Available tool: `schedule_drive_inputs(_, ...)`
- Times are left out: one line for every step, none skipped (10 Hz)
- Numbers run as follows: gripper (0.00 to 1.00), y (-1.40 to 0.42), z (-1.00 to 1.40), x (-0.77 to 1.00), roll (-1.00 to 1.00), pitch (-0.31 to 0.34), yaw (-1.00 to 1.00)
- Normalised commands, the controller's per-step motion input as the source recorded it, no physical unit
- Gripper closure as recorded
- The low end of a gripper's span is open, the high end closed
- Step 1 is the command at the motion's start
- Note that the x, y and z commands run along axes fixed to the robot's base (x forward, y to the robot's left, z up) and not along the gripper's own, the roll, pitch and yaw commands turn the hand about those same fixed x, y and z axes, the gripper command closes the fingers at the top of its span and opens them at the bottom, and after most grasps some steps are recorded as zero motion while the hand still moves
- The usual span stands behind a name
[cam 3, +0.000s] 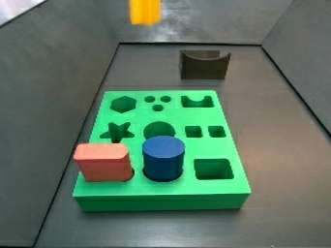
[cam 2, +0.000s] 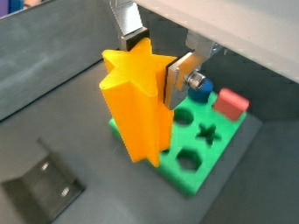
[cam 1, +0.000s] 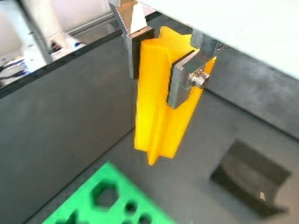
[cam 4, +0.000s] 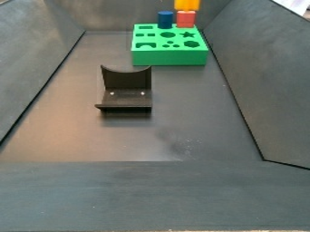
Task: Pick up the star object. Move up. Move to above the board. Insert the star object.
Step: Move to above the board, then insert the star object.
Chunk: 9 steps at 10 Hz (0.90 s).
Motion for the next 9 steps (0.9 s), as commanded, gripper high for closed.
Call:
schedule_drive_inputs(1.00, -1.00, 0.16, 0.40, 0.02, 0.120, 0.01)
schedule_drive_inputs(1.00, -1.00, 0.17, 0.43, 0.03, 0.125, 0.01)
schedule_drive_inputs(1.00, -0.85, 0.14, 0.42, 0.07, 0.140, 0.00)
schedule_drive_inputs(1.00, -0.66, 0.11, 0.36, 0.08, 0.149, 0.01)
schedule_drive_inputs(1.00, -0.42, 0.07, 0.26, 0.08, 0.159, 0.01)
schedule_drive_inputs(1.00, -0.21, 0.05, 0.17, 0.08, 0.134, 0.01)
schedule_drive_inputs(1.00, 0.00, 0.00, -0.03, 0.00, 0.000, 0.00)
schedule_drive_inputs(1.00, 0.00, -0.10, -0.14, 0.00, 0.000, 0.00)
schedule_drive_inputs(1.00, -0.02, -0.15, -0.14, 0.00, 0.000, 0.00)
